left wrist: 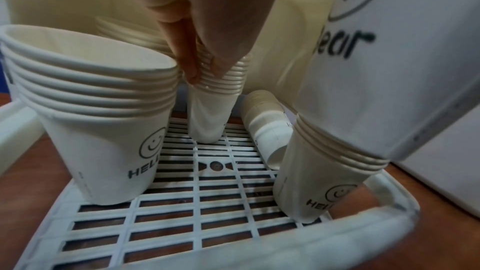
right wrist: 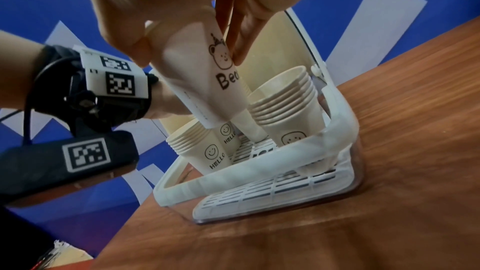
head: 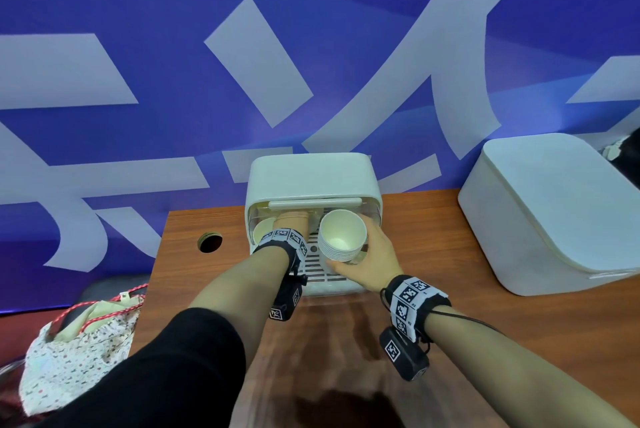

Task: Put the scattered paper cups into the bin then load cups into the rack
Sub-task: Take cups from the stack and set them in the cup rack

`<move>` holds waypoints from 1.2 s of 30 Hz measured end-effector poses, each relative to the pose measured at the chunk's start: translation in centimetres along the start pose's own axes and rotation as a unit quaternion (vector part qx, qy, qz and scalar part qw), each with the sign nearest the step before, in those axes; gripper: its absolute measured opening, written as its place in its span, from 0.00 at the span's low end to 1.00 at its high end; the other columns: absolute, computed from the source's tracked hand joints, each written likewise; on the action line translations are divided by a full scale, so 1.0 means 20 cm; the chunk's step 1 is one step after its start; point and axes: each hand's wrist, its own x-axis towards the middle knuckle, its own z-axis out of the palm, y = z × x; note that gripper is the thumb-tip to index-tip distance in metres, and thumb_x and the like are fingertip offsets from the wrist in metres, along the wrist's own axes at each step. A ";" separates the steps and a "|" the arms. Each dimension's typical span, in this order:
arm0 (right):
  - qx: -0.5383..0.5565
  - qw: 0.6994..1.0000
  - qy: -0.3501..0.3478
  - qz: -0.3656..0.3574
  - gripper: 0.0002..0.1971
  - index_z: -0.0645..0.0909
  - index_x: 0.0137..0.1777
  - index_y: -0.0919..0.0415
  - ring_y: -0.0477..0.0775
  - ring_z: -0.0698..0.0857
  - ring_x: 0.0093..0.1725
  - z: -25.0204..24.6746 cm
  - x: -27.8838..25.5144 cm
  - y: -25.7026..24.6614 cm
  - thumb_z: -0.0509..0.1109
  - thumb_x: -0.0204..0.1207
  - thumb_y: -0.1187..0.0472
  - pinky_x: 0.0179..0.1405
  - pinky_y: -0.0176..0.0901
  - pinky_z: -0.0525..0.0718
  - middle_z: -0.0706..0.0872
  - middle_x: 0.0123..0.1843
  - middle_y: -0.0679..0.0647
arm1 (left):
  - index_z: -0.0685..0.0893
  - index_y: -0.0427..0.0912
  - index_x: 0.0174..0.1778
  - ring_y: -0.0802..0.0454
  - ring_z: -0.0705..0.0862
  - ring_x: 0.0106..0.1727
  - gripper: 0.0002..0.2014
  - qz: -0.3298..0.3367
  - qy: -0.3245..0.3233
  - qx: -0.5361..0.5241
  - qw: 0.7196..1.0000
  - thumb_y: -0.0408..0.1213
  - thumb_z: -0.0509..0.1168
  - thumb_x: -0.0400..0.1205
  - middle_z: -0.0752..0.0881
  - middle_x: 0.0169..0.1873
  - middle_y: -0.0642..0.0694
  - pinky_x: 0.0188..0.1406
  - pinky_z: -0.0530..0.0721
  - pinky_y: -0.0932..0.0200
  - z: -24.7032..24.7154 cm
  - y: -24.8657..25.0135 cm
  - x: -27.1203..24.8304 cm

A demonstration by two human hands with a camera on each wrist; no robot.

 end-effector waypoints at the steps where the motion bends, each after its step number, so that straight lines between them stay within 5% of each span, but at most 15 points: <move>1: -0.001 1.000 0.001 0.000 0.41 0.69 0.67 0.41 0.39 0.77 0.63 0.01 0.00 0.00 0.84 0.54 0.47 0.56 0.21 0.71 0.79 0.65 0.44 | 0.70 0.34 0.76 0.40 0.73 0.73 0.33 -0.005 -0.010 -0.033 0.999 0.39 0.71 0.75 0.72 0.74 0.38 0.74 0.71 0.46 0.03 -0.01 0.24; 4: -0.003 1.000 0.009 0.007 0.41 0.70 0.68 0.44 0.40 0.77 0.62 0.02 0.02 0.01 0.81 0.53 0.42 0.59 0.29 0.75 0.78 0.63 0.41 | 0.78 0.38 0.69 0.39 0.79 0.66 0.25 -0.002 0.041 -0.019 0.999 0.42 0.70 0.76 0.78 0.69 0.34 0.71 0.74 0.41 0.01 -0.01 0.17; 8: -0.047 0.999 0.010 0.011 0.41 0.70 0.68 0.43 0.41 0.78 0.60 0.02 0.02 0.00 0.78 0.52 0.38 0.59 0.39 0.77 0.79 0.61 0.39 | 0.76 0.43 0.68 0.41 0.79 0.64 0.18 0.054 0.097 -0.032 0.993 0.40 0.64 0.82 0.79 0.65 0.41 0.69 0.75 0.43 0.01 -0.05 0.10; 12: -0.059 0.997 -0.013 0.039 0.40 0.69 0.67 0.42 0.42 0.78 0.55 0.06 0.00 0.00 0.82 0.55 0.46 0.53 0.37 0.78 0.80 0.59 0.39 | 0.78 0.44 0.50 0.40 0.84 0.49 0.05 0.120 0.231 -0.059 0.964 0.32 0.60 0.81 0.84 0.46 0.42 0.50 0.83 0.50 -0.03 -0.08 -0.17; 16: -0.081 0.994 -0.048 0.053 0.40 0.68 0.68 0.44 0.47 0.80 0.60 0.14 0.01 0.07 0.82 0.55 0.46 0.56 0.42 0.82 0.79 0.60 0.41 | 0.72 0.42 0.73 0.39 0.76 0.69 0.26 0.165 0.250 -0.023 0.954 0.30 0.63 0.77 0.79 0.67 0.39 0.67 0.78 0.47 -0.02 -0.14 -0.23; 19: -0.124 0.989 -0.061 0.044 0.39 0.72 0.68 0.47 0.49 0.79 0.63 0.21 0.05 0.10 0.83 0.56 0.45 0.60 0.45 0.80 0.79 0.62 0.45 | 0.66 0.45 0.79 0.43 0.69 0.76 0.38 0.216 0.255 -0.034 0.942 0.32 0.69 0.70 0.72 0.74 0.43 0.75 0.70 0.50 0.02 -0.21 -0.23; 26: -0.229 0.971 -0.036 0.051 0.36 0.74 0.67 0.48 0.54 0.78 0.65 0.32 0.15 0.12 0.80 0.58 0.45 0.71 0.51 0.70 0.81 0.63 0.47 | 0.66 0.47 0.79 0.45 0.69 0.76 0.41 0.209 0.281 -0.022 0.937 0.42 0.74 0.69 0.71 0.75 0.45 0.76 0.68 0.52 0.07 -0.24 -0.24; 28: -0.252 0.965 -0.041 0.066 0.35 0.72 0.67 0.51 0.53 0.79 0.66 0.33 0.16 0.10 0.78 0.60 0.46 0.82 0.54 0.53 0.81 0.63 0.47 | 0.64 0.47 0.79 0.44 0.65 0.77 0.42 0.174 0.266 0.012 0.948 0.41 0.75 0.69 0.68 0.75 0.45 0.77 0.65 0.50 0.09 -0.25 -0.25; 31: -0.310 0.945 -0.064 0.081 0.38 0.70 0.67 0.57 0.52 0.80 0.65 0.32 0.19 0.06 0.78 0.58 0.43 0.83 0.55 0.33 0.82 0.60 0.49 | 0.64 0.46 0.79 0.44 0.61 0.79 0.38 0.156 0.261 0.048 0.952 0.37 0.72 0.73 0.65 0.77 0.44 0.79 0.59 0.50 0.10 -0.25 -0.24; 36: -0.399 0.908 -0.094 0.088 0.38 0.72 0.64 0.61 0.57 0.76 0.67 0.35 0.25 0.03 0.77 0.61 0.37 0.82 0.62 0.39 0.83 0.58 0.53 | 0.65 0.44 0.77 0.40 0.56 0.81 0.35 0.121 0.252 0.038 0.959 0.32 0.70 0.73 0.61 0.78 0.41 0.81 0.56 0.39 0.09 -0.20 -0.23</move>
